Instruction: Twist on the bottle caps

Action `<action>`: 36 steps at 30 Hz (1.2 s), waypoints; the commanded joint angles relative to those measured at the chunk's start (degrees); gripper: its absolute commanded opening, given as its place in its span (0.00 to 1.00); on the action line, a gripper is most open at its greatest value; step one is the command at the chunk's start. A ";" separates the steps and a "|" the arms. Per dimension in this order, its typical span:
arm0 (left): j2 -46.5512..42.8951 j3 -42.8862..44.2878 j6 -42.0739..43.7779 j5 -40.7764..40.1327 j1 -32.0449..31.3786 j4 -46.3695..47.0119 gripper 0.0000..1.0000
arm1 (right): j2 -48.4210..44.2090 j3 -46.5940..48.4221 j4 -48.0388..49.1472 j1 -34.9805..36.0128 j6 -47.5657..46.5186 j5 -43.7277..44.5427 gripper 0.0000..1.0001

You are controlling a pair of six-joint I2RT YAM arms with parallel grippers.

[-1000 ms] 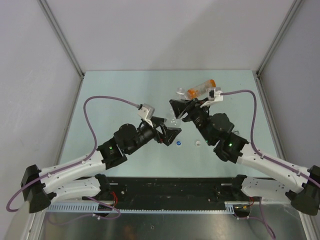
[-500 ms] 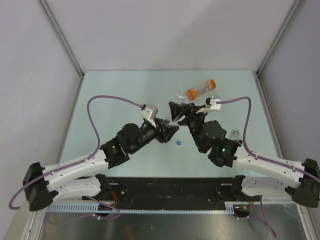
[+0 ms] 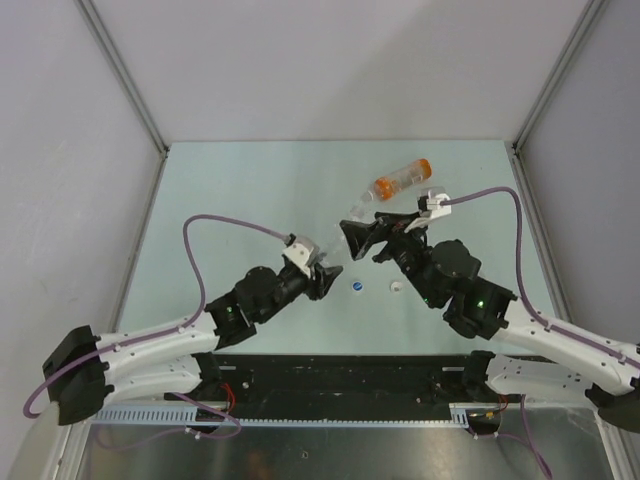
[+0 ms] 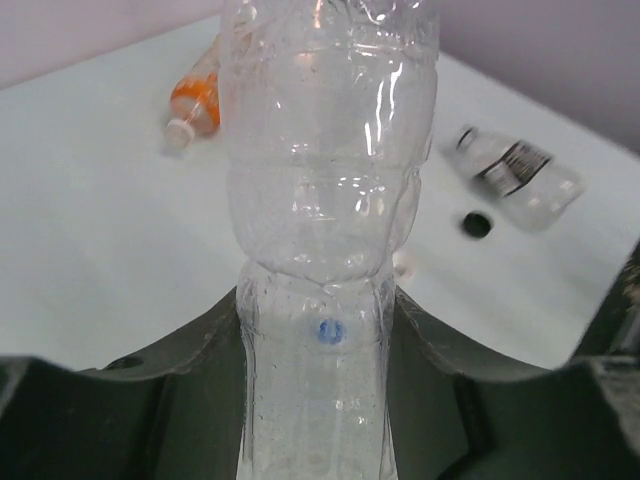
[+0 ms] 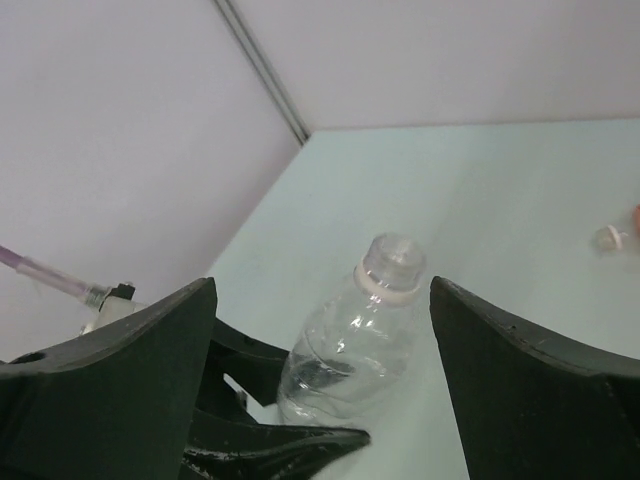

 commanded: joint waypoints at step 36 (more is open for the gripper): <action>-43.09 -36.52 9.18 -5.77 0.19 25.20 0.27 | 41.98 11.93 -34.62 -13.20 3.84 -21.19 0.96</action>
